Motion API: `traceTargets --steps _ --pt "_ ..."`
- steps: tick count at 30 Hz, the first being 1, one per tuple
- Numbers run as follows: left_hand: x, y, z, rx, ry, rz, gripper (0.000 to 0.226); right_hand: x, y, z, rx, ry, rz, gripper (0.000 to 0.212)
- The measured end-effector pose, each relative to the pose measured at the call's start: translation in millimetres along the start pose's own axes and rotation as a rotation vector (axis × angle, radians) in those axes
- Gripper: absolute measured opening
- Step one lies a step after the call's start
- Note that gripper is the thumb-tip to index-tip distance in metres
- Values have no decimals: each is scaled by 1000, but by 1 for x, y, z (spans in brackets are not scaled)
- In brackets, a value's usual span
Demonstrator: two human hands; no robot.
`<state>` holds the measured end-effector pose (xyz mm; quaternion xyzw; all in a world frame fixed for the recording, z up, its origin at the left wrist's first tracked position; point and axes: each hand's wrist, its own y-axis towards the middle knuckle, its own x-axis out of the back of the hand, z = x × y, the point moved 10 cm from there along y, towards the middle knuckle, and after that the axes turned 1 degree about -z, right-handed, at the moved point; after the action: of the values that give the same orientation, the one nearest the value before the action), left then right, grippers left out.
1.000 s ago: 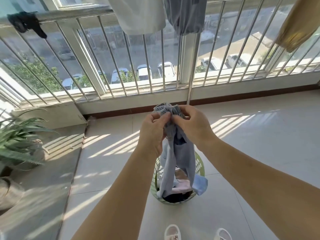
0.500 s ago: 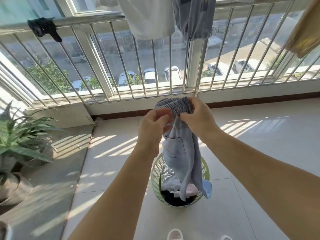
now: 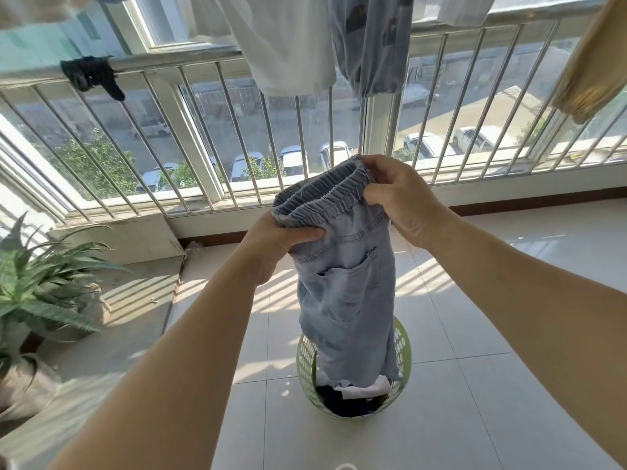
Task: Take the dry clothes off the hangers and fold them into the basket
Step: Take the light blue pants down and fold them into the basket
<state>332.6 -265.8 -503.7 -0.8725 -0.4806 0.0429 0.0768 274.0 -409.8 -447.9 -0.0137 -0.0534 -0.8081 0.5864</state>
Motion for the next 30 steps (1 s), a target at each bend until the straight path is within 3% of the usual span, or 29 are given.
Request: traceTargets --steps 5,10,14,18,21,30 --pt "10 14 0 -40 16 -148 40 1 5 -15 -84 -268 146 55" --pt "7 20 -1 -56 132 -142 54 12 11 -3 23 -633 41 26" --pt "-4 32 1 -30 239 14 70 16 15 -6 40 -695 7 24" --pt "-12 44 12 15 345 122 68 22 20 -23 -2 -710 9 26" --pt "-15 56 19 -9 373 88 58 27 26 -38 -13 -706 15 24" --pt "-26 111 57 -56 342 -88 56 59 54 -76 -8 -775 -90 21"
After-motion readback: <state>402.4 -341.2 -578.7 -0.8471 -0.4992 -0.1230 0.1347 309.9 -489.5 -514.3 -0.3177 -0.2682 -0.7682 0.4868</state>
